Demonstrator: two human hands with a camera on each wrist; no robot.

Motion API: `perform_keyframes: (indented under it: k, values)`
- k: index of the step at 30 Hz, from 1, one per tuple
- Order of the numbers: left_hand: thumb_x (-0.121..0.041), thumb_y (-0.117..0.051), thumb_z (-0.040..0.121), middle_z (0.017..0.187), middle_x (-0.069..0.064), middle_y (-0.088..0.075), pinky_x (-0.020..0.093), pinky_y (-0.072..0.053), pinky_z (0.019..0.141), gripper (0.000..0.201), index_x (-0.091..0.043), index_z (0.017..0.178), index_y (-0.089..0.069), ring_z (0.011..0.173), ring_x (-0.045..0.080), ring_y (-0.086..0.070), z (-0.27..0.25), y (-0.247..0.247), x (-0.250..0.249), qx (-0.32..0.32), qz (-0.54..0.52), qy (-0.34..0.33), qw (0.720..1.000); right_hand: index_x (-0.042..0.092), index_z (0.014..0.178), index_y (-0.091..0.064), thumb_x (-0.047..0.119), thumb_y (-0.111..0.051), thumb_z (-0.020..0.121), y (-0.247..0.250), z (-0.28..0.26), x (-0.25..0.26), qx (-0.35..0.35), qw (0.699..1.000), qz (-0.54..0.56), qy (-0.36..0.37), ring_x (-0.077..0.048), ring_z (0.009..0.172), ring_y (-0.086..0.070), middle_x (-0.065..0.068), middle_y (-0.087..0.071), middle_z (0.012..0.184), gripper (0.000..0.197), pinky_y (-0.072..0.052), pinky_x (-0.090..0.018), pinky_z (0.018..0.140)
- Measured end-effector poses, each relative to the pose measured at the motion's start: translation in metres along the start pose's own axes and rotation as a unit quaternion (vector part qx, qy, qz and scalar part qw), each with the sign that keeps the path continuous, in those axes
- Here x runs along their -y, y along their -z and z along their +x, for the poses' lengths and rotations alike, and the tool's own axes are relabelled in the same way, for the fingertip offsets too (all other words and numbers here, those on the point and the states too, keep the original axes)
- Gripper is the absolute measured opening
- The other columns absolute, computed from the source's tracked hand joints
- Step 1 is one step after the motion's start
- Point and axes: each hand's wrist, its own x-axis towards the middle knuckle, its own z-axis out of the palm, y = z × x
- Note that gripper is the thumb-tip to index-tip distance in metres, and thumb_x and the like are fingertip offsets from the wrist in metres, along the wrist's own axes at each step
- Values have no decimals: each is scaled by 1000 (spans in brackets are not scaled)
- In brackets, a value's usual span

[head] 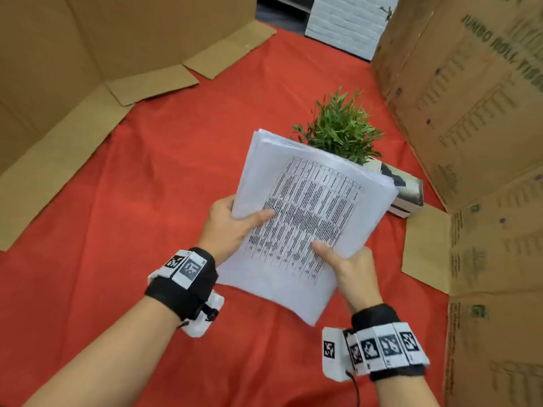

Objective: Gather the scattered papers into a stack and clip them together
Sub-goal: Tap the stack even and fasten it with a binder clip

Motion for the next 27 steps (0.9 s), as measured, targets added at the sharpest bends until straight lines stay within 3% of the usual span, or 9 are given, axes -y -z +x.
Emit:
perform_keyframes:
  k: [4, 7, 10, 12, 15, 18, 21, 24, 27]
  values:
    - [-31, -73, 84, 110, 5, -74, 42, -53, 97, 37, -12, 116, -67, 103, 22, -70, 7, -2, 24, 90, 24, 142, 985, -5, 112, -68, -9, -72, 78, 16, 0, -17, 36, 981, 35, -185, -30, 98, -72, -18, -74, 107, 34, -60, -36, 81]
    - [-24, -70, 88, 110, 10, -73, 48, -50, 100, 33, -7, 116, -68, 105, 30, -68, 11, -12, 55, 72, 41, 231, 970, -6, 117, -66, -6, -75, 77, 24, 7, -48, 80, 956, -17, -281, -31, 99, -72, -17, -75, 106, 40, -58, -43, 87]
    - [-20, -65, 92, 107, 12, -72, 43, -53, 92, 28, -7, 117, -66, 102, 32, -68, 11, -26, 74, 29, 102, 230, 967, -2, 116, -68, 5, -80, 76, 28, 19, -71, 103, 937, -91, -320, -28, 96, -73, -13, -75, 106, 42, -56, -45, 92]
    - [-19, -65, 92, 105, 12, -71, 38, -54, 84, 28, -5, 116, -66, 97, 32, -68, 14, -32, 78, -6, 133, 220, 966, 3, 111, -69, 24, -82, 77, 30, 35, -71, 87, 923, -230, -295, -24, 96, -72, -10, -74, 111, 42, -56, -38, 91]
    - [-18, -66, 91, 103, 13, -71, 33, -51, 73, 26, -4, 114, -68, 91, 30, -67, 22, -32, 81, -36, 148, 210, 966, 5, 131, -48, 47, -75, 79, 40, 75, -48, -19, 854, -480, -199, -33, 119, -57, -14, -58, 130, 72, -45, -35, 95]
    - [-17, -67, 90, 100, 13, -72, 29, -49, 71, 25, -5, 112, -69, 86, 27, -65, 25, -28, 84, -42, 133, 221, 965, 7, 142, -38, 32, -69, 87, 54, 123, -26, -89, 847, -520, -68, -39, 128, -47, -21, -46, 140, 67, -40, -43, 100]
    - [-19, -69, 88, 100, 13, -73, 37, -54, 76, 23, -6, 107, -70, 91, 31, -69, 27, -27, 87, -47, 120, 241, 962, 18, 146, -41, 11, -62, 89, 62, 165, -31, -39, 811, -583, 23, -38, 122, -50, -16, -45, 138, 61, -44, -45, 95]
    - [-19, -71, 86, 101, 16, -74, 42, -55, 83, 18, -9, 102, -72, 95, 33, -70, 29, -25, 90, -54, 98, 254, 961, 14, 137, -53, 1, -57, 87, 63, 186, -39, 42, 767, -638, 51, -41, 113, -56, -16, -51, 130, 52, -49, -46, 89]
    - [-19, -71, 86, 98, 14, -75, 45, -56, 85, 13, -12, 97, -73, 94, 32, -71, 30, -24, 93, -54, 75, 258, 962, 4, 117, -65, 0, -57, 86, 63, 197, -44, 45, 744, -662, 81, -43, 100, -61, -20, -60, 112, 32, -52, -48, 81]
